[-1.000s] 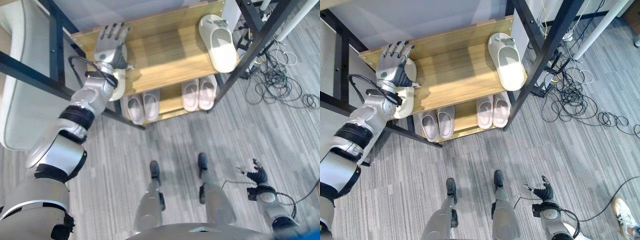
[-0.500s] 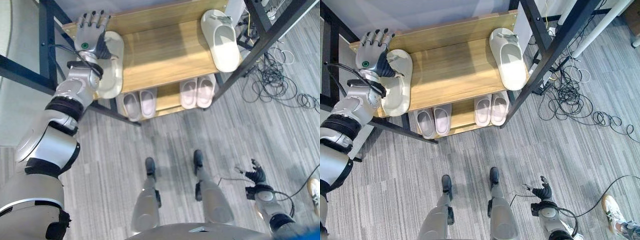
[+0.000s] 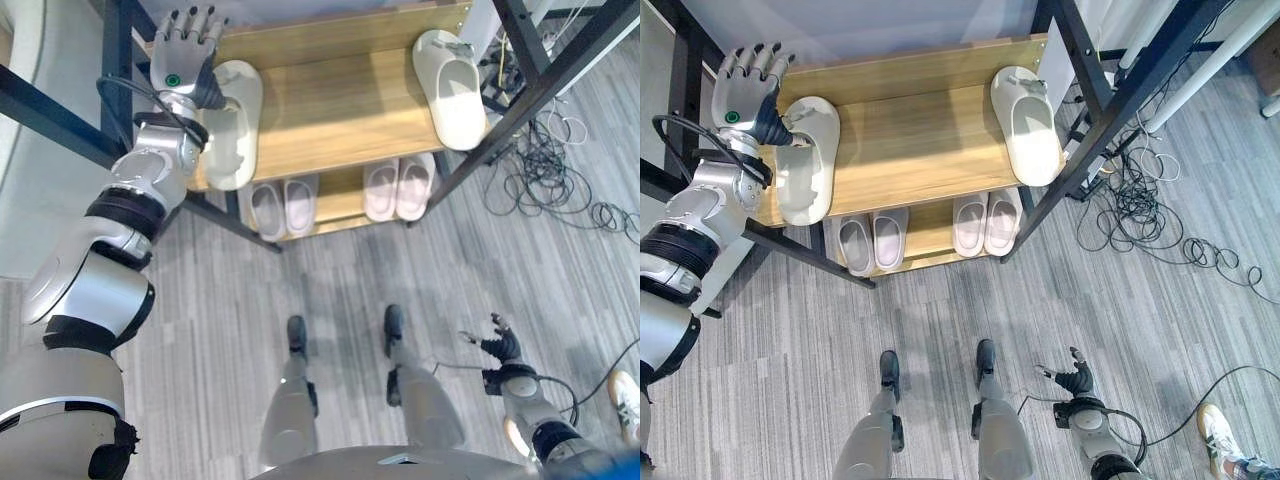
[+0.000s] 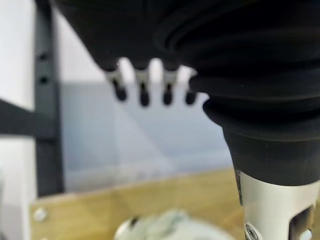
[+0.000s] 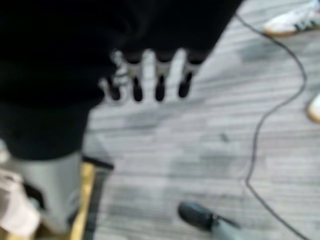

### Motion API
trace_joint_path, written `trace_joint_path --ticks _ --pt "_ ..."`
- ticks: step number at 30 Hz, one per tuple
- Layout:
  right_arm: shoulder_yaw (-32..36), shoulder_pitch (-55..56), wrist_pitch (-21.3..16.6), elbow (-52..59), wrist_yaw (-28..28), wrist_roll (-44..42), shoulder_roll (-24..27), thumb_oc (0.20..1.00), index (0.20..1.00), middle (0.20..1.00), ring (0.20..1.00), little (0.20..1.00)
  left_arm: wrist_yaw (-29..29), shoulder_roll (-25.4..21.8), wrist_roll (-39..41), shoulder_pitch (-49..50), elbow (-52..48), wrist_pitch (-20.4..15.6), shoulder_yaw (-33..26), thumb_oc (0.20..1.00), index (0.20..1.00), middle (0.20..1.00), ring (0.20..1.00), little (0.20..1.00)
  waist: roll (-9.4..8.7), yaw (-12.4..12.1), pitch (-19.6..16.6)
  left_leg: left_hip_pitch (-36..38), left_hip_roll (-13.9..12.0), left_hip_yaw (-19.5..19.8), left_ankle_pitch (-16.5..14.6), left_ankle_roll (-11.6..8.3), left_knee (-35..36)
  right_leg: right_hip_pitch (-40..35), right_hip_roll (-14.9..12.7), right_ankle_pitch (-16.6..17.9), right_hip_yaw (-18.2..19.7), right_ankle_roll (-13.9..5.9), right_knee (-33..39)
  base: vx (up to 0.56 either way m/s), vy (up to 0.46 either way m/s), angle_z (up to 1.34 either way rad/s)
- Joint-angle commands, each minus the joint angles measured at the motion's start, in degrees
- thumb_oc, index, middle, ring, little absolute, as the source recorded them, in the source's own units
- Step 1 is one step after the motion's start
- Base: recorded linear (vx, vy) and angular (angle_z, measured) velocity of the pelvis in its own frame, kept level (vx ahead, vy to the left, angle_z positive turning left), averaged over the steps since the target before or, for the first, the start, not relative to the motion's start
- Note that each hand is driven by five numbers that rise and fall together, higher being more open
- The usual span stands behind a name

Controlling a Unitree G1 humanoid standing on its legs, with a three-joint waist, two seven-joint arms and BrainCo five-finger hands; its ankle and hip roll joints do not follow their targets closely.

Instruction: Arrange the slippers neatly on the shoe rack.

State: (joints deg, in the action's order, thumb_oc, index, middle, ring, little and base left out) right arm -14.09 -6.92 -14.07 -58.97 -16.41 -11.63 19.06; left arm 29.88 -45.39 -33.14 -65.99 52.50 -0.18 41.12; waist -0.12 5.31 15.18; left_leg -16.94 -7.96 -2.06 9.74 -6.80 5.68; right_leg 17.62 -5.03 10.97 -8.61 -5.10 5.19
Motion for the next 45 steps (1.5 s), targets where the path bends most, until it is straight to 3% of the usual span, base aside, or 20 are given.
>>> trace_joint_path --ticks 1,17,18,19,20,21,35,41,42,45 --pt "1.36 -0.45 -0.84 1.09 -0.43 -0.85 1.98 1.000 1.000 1.000 1.000 1.000 0.91 -2.75 0.49 -7.60 3.21 -0.13 -0.33 1.000 1.000 1.000 1.000 1.000 2.21 -1.50 2.94 -2.99 1.41 -1.35 -2.00 0.51 -0.68 3.17 -2.34 -8.49 0.61 -3.95 -8.43 0.00 0.000 0.00" --pt "-0.49 -0.41 -1.73 5.29 -0.22 -0.75 3.77 1.000 1.000 1.000 1.000 1.000 0.30 0.64 1.60 -15.55 14.65 0.66 5.09 1.000 1.000 1.000 1.000 1.000 0.10 -0.15 3.73 -6.20 1.18 -1.74 -1.52 0.42 -0.68 6.18 -1.99 -7.07 1.02 -4.20 -7.53 0.00 0.000 0.00" --pt "-0.68 -0.36 -1.72 5.66 -0.19 -0.72 3.84 1.000 1.000 1.000 1.000 1.000 0.68 0.65 2.22 -15.63 14.78 0.67 4.43 0.796 0.796 0.796 0.796 0.796 -0.06 -0.11 3.68 -6.34 1.14 -1.84 -1.48 0.39 -0.68 6.33 -1.93 -6.95 1.17 -4.22 -7.40 0.00 0.000 0.00" --pt "-1.02 -0.23 -1.74 6.19 -0.25 -0.52 3.78 1.000 1.000 1.000 1.000 1.000 1.27 0.77 2.90 -15.46 15.04 0.87 3.54 0.476 0.476 0.476 0.476 0.476 -0.25 -0.04 3.76 -6.49 1.02 -1.95 -1.45 0.39 -0.68 6.50 -1.90 -6.94 1.23 -4.19 -7.34 0.00 0.000 0.00" --pt "-1.16 -0.12 -1.78 6.49 -0.01 -0.54 3.89 1.000 1.000 1.000 1.000 1.000 1.42 1.09 3.39 -15.56 15.19 0.81 3.46 0.231 0.231 0.231 0.231 0.231 -0.28 0.06 3.76 -6.56 0.95 -2.01 -1.37 0.38 -0.68 6.67 -1.86 -6.93 1.28 -4.16 -7.40 -0.01 -0.017 -0.06" --pt "-1.42 0.10 -1.91 6.71 -0.13 -0.34 3.89 1.000 1.000 1.000 1.000 1.000 2.17 1.22 3.71 -15.19 15.88 1.12 2.99 0.200 0.200 0.200 0.200 0.200 -0.43 0.16 3.90 -6.67 0.92 -2.00 -1.37 0.39 -0.68 6.79 -1.79 -6.94 1.32 -4.15 -7.45 -0.01 -0.020 -0.08" --pt "-1.61 2.44 -1.75 8.68 -1.09 1.60 3.52 1.000 1.000 1.000 1.000 1.000 5.82 6.30 6.01 -12.42 6.81 0.37 -2.52 0.200 0.200 0.200 0.200 0.200 -0.10 0.30 4.98 -5.53 0.76 -2.13 -1.71 0.20 -0.68 6.47 -1.70 -8.06 1.36 -3.64 -8.53 0.00 -0.007 -0.01" --pt "-2.02 2.86 -2.12 12.43 -3.51 4.56 5.74 1.000 1.000 1.000 1.000 1.000 11.48 9.92 2.90 -13.63 2.37 2.47 -3.06 0.200 0.200 0.200 0.200 0.200 -0.89 1.33 6.31 -5.80 -0.16 -3.57 -1.49 0.02 -0.68 8.16 -0.81 -7.72 2.84 -3.50 -9.13 -0.02 -0.076 -0.20" --pt "-1.76 2.70 -2.58 12.02 -3.85 4.24 6.42 1.000 1.000 1.000 1.000 1.000 12.50 10.34 -1.72 -14.49 4.78 4.81 -0.33 0.200 0.200 0.200 0.200 0.200 -1.05 1.83 6.46 -5.74 -0.48 -4.34 -1.75 -0.02 -0.68 8.64 -0.61 -7.84 3.37 -3.61 -9.22 0.00 -0.049 -0.29" --pt "-0.74 2.57 -2.72 10.79 -4.49 3.76 7.67 1.000 1.000 1.000 1.000 1.000 11.98 12.44 -1.84 -16.63 7.53 5.60 0.77 0.200 0.200 0.200 0.200 0.200 -0.75 2.35 6.31 -5.97 -0.81 -4.92 -1.75 0.01 -0.68 9.40 -0.41 -7.77 3.95 -3.56 -9.19 0.01 -0.048 -0.24"
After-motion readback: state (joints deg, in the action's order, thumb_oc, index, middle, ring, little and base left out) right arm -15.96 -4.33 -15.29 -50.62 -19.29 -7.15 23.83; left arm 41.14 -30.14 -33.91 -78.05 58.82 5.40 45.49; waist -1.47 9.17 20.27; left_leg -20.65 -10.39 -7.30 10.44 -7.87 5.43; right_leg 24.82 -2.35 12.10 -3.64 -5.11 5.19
